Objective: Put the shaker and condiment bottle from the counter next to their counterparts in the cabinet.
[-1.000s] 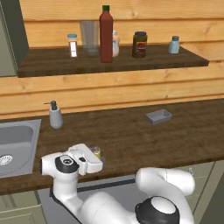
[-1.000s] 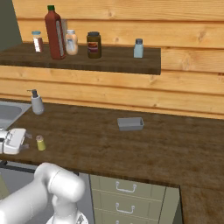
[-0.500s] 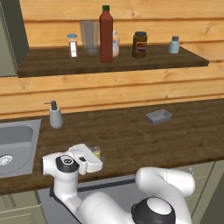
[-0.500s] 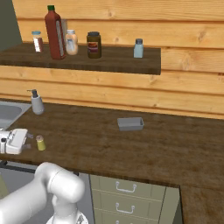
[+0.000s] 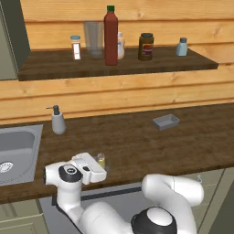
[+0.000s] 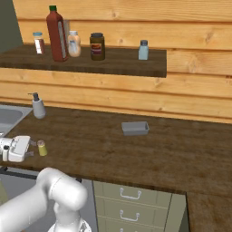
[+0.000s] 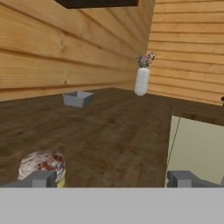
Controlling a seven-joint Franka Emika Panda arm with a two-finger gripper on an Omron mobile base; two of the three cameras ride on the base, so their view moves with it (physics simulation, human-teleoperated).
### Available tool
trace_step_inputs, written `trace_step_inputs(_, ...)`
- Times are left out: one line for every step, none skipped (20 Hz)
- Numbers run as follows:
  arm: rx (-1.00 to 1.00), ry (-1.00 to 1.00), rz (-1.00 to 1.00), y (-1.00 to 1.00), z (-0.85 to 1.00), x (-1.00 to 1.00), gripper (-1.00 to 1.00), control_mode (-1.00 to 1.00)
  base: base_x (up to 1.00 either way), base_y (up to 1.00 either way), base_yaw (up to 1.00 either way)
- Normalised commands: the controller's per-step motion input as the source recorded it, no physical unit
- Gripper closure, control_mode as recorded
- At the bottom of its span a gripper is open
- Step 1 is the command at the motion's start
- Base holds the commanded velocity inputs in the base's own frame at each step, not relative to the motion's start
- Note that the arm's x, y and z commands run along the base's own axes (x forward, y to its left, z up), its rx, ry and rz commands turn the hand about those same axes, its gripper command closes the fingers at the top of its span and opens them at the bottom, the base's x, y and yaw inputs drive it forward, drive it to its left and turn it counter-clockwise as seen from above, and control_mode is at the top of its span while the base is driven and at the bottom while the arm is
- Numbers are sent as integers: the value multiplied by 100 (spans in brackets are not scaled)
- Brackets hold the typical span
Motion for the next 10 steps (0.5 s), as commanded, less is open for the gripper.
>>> trace_step_inputs(0, 0, 0, 9, -16, 0, -100, -100, 0, 0, 0)
trace_step_inputs(0, 2, 0, 16, -13, 0, -100, -100, 0, 0, 0)
trace_step_inputs(0, 3, 0, 19, -15, 0, -100, -100, 0, 0, 0)
trace_step_inputs(0, 5, 0, 22, -8, 9, -100, -100, 0, 0, 0)
trace_step_inputs(0, 5, 0, 21, -6, 16, -100, -100, 0, 0, 0)
trace_step_inputs(0, 5, 0, 20, -3, 24, -100, -100, 0, 0, 0)
trace_step_inputs(0, 4, 0, 20, -5, 24, -100, -100, 0, 0, 0)
trace_step_inputs(0, 4, 0, 19, -2, 27, -100, -100, 0, 0, 0)
trace_step_inputs(0, 3, 0, 16, 0, 29, -100, -100, 0, 0, 0)
trace_step_inputs(0, 4, 0, 14, 0, 29, -100, -100, 0, 0, 0)
